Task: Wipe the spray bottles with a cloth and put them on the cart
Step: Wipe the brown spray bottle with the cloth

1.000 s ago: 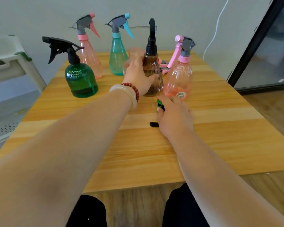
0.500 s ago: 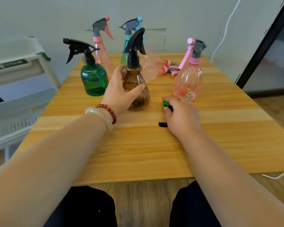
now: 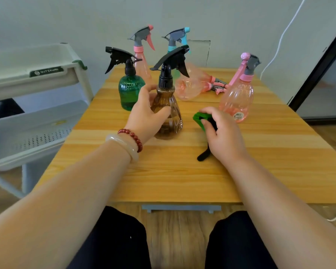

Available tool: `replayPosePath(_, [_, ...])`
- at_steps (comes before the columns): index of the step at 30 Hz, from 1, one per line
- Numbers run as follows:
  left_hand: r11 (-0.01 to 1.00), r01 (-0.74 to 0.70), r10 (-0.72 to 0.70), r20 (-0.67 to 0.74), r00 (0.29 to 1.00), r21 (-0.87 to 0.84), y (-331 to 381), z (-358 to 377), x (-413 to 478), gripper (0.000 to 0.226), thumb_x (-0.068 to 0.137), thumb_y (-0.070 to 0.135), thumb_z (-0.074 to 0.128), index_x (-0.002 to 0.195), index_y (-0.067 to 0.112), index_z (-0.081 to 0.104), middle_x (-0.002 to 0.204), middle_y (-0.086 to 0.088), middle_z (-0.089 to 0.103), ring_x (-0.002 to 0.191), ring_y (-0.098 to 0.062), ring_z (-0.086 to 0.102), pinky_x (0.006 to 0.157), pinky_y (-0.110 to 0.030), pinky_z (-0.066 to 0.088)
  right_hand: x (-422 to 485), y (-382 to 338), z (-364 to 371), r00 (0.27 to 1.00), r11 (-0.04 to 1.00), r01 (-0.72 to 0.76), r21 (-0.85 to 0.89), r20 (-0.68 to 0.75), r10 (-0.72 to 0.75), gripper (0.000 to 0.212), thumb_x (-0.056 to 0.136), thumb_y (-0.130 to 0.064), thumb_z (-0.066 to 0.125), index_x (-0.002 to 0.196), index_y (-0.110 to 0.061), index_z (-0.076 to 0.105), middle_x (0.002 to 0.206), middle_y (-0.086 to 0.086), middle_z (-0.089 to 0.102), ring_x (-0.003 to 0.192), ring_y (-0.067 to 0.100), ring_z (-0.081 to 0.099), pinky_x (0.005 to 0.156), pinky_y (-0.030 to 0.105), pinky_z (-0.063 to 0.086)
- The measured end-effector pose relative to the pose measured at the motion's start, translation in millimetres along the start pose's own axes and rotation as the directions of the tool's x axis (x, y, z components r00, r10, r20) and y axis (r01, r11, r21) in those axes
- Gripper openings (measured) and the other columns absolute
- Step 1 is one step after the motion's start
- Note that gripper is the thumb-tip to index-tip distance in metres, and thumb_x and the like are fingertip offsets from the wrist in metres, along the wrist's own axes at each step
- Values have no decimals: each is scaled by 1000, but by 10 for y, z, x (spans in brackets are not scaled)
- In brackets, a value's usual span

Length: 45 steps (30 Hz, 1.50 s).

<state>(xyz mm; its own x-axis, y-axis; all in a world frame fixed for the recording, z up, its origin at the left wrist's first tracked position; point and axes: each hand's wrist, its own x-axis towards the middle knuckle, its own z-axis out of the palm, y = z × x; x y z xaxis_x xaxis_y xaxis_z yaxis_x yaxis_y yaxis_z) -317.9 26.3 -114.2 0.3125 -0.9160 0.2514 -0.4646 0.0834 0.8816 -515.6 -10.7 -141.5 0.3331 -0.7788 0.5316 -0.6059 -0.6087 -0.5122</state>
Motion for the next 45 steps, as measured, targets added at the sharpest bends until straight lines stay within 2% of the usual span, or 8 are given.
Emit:
replayPosePath(4, [993,-45,42,29,999,112,81,-57,-8,68,86,41,73,143,24,39,132,9,49,118,-3,45,96,-15,37,25,-172,55,998,997,51,61,-50,-48,26,98,-11,56,123,-14,62,110,-11,60,107,14,56,87,21,38])
replayPosePath(10, [996,1,-10,91,996,94,114,-155,-98,39,90,30,70,123,31,49,108,19,56,100,2,54,94,-20,46,22,-233,17,986,991,125,55,-122,-118,20,97,-8,56,116,-11,63,107,-12,56,103,11,54,87,13,36])
replayPosePath(17, [996,-86,87,9,996,-18,229,-415,-219,82,89,32,69,155,28,22,157,9,35,142,-3,31,107,-19,28,184,-439,-168,920,966,251,68,-327,-216,17,95,-2,56,110,-1,62,107,-3,56,104,2,46,95,6,31])
replayPosePath(22, [972,-232,235,-161,959,39,628,-507,27,52,94,33,66,142,21,50,139,8,56,127,-1,51,108,-18,41,346,-707,-220,873,958,274,81,-438,-213,20,96,-5,56,115,0,61,110,5,60,103,1,48,91,3,33])
replayPosePath(27, [974,-229,227,-134,965,0,621,-391,123,25,97,24,62,120,17,70,92,23,63,79,21,58,71,-1,46,554,-839,-262,810,969,238,58,-562,-165,20,95,-9,56,113,0,62,109,1,57,101,-6,42,91,-1,29])
replayPosePath(38, [962,-274,272,-180,945,13,550,-358,86,24,99,24,58,120,21,70,94,19,66,85,18,59,75,-3,47,555,-827,49,871,939,345,4,-375,-319,15,91,-3,59,104,-2,67,101,10,65,98,21,59,86,19,40])
replayPosePath(42, [964,-267,263,-169,950,-1,543,-362,84,25,100,23,58,122,19,70,93,18,66,82,19,59,70,-3,46,639,-844,-47,810,962,272,24,-546,-215,14,91,-3,58,102,0,67,98,7,64,94,2,48,87,2,32])
replayPosePath(45, [965,-261,257,-174,951,-2,537,-371,89,26,100,23,58,123,18,69,91,20,64,80,21,58,70,-3,46,697,-852,-33,809,960,279,-5,-537,-238,14,92,-6,58,102,-1,67,99,8,64,95,8,51,85,7,35])
